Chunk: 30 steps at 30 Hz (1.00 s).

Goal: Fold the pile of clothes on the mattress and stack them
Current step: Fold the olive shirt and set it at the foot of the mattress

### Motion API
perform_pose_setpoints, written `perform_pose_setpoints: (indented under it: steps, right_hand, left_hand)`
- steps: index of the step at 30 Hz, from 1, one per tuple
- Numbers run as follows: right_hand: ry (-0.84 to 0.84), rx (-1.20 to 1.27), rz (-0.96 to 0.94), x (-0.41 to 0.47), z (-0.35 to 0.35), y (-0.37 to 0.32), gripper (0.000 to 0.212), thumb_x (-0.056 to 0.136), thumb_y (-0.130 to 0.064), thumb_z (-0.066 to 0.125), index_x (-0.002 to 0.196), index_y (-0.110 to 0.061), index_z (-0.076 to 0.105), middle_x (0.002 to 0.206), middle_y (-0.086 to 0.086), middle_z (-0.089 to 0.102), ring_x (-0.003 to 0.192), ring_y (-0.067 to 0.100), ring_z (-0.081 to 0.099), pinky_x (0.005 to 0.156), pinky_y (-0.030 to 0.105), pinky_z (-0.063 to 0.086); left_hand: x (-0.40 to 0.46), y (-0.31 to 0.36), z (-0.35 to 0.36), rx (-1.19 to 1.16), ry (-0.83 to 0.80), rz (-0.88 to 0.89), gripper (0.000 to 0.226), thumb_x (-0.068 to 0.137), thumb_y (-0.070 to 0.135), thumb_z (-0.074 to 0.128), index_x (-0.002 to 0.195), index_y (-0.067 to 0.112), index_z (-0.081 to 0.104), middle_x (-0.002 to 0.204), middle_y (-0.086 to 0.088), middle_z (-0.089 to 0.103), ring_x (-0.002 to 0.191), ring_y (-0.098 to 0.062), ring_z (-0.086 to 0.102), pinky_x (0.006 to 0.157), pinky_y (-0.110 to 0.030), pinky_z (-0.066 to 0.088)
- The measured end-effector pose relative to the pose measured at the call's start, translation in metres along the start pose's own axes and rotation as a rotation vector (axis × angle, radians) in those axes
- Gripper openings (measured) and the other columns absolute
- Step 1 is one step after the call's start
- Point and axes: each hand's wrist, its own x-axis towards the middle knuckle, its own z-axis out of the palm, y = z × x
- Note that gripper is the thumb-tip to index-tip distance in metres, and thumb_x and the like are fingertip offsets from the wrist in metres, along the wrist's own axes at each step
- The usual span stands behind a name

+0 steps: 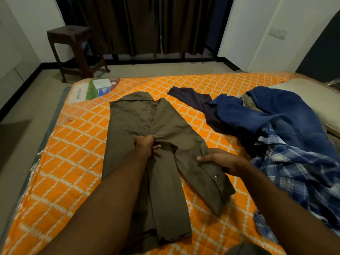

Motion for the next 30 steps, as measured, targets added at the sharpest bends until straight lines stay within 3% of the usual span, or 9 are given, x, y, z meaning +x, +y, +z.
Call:
perform_pose_setpoints:
  steps: [1,5,9,14,16,19,23,26,30]
  right_hand:
    - [-0.043,0.091,-0.014,-0.011,0.006,-0.008,0.027,0.092,-0.014,0.070,0.117,-0.004,0.070,0.112,0.014,0.075,0.097,0.027,0.074,0.086,0.036,0.059]
    - [-0.164,0.487,-0.042,-0.045,0.028,-0.035,0.031,0.097,-0.020,0.061,0.122,-0.002,0.067,0.116,0.017,0.073,0.091,0.026,0.075,0.075,0.034,0.063]
    - [-0.228,0.742,-0.033,-0.055,0.056,-0.034,0.043,0.091,-0.029,0.061,0.121,0.000,0.069,0.116,0.018,0.072,0.092,0.027,0.075,0.077,0.037,0.063]
    - [-0.354,0.807,-0.040,-0.051,0.082,-0.017,0.039,0.096,-0.027,0.056,0.116,0.002,0.073,0.120,0.019,0.071,0.101,0.028,0.073,0.090,0.039,0.060]
    - [-0.355,0.710,-0.047,-0.042,0.082,-0.005,0.038,0.097,-0.022,0.058,0.126,0.001,0.067,0.127,0.019,0.068,0.110,0.029,0.070,0.097,0.040,0.056]
    - [-0.254,0.318,-0.001,-0.017,0.077,0.013,0.050,0.087,-0.023,0.073,0.133,-0.010,0.060,0.125,0.010,0.071,0.115,0.027,0.068,0.101,0.044,0.054]
    - [-0.075,-0.071,0.070,0.023,0.058,0.000,0.040,0.092,-0.042,0.070,0.118,-0.011,0.067,0.102,0.003,0.070,0.083,0.018,0.065,0.072,0.031,0.054]
    - [0.172,-0.208,-0.050,0.066,0.043,-0.046,0.033,0.099,-0.038,0.061,0.110,-0.007,0.063,0.097,0.007,0.062,0.082,0.019,0.057,0.072,0.034,0.047]
    - [0.279,-0.275,-0.224,0.133,0.045,-0.109,0.051,0.098,-0.036,0.063,0.136,-0.004,0.051,0.121,0.013,0.061,0.097,0.024,0.055,0.074,0.034,0.044]
  left_hand:
    - [-0.002,0.000,-0.001,-0.005,-0.004,-0.009,0.039,0.095,0.011,0.060,0.131,0.005,0.047,0.117,-0.018,0.068,0.051,-0.020,0.064,0.024,-0.026,0.040]
    - [-0.006,0.005,-0.013,-0.058,-0.012,-0.042,0.006,0.096,0.011,0.062,0.098,0.006,0.058,0.077,-0.010,0.061,0.050,-0.017,0.057,0.027,-0.015,0.033]
    - [-0.006,0.018,-0.023,-0.059,-0.092,-0.091,0.026,0.098,0.025,0.060,0.077,0.012,0.052,0.069,-0.003,0.052,0.035,-0.009,0.049,0.031,-0.010,0.026]
    - [-0.006,0.030,-0.031,0.024,-0.158,-0.093,0.031,0.100,0.014,0.048,0.070,0.014,0.042,0.036,0.003,0.035,0.024,-0.008,0.028,0.031,-0.010,0.022]
    - [-0.007,0.033,-0.034,0.067,-0.089,-0.038,0.029,0.095,0.004,0.045,0.067,0.012,0.040,0.042,-0.001,0.038,0.028,-0.010,0.033,0.036,-0.011,0.025]
    - [-0.007,0.037,-0.049,0.265,-0.002,0.153,0.025,0.093,-0.001,0.050,0.071,0.010,0.051,0.061,-0.007,0.049,0.033,-0.013,0.043,0.037,-0.013,0.032]
    - [0.009,0.039,-0.072,0.647,-0.074,0.356,0.019,0.090,0.006,0.067,0.073,0.014,0.061,0.065,-0.011,0.059,0.041,-0.018,0.051,0.046,-0.026,0.043]
    - [0.014,0.040,-0.080,0.796,-0.114,0.436,0.019,0.091,0.010,0.067,0.074,0.017,0.062,0.058,-0.007,0.059,0.044,-0.017,0.053,0.044,-0.023,0.042]
    - [0.021,0.043,-0.082,0.856,-0.202,0.446,0.012,0.092,0.011,0.058,0.084,0.018,0.063,0.062,-0.009,0.062,0.051,-0.021,0.057,0.050,-0.032,0.046]
